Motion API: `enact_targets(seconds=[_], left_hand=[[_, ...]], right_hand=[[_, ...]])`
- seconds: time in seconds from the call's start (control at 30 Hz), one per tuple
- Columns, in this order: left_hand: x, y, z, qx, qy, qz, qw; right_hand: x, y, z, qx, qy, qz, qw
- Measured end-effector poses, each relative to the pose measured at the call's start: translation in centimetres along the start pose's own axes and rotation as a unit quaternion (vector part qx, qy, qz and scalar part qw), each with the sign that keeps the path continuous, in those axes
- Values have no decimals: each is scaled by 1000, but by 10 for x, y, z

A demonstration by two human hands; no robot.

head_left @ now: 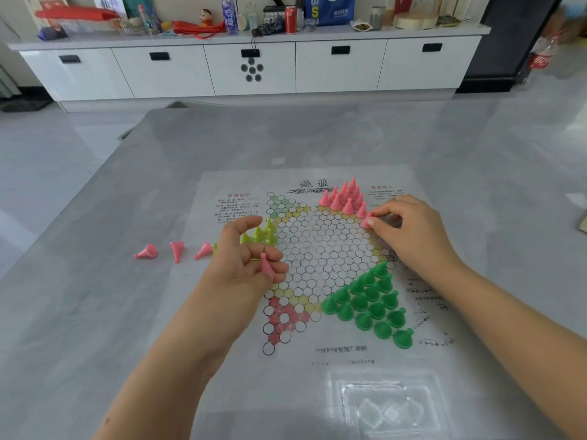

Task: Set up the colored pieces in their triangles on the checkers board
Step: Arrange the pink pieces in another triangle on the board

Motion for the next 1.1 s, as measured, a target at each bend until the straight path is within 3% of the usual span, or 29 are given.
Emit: enact_targets(seconds=[0.73,0.83,0.97,1.1], left_hand=[[2,1,-11,42,32,-2,999],[5,1,-27,109,67,-4,992],[6,7,-60,230,183,-4,956],[4,16,-89,294,223,-16,929]], right_hand=[[-4,1,3,-12,25,-12,1000],[-5,4,-3,-16,11,-9,1000],[-14,9,-13,-9,24,-14,1000],[-62,16,-15,-30,-20,-63,997]])
Point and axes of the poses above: each hand's wrist, its own y-axis away from the middle knuckle, its own z-axis out of the palm, x = y × z, the point moved 7 cm from there along -y, towards the middle knuckle, and after that the axes turned 11 degrees about z, right-handed, at the moved point
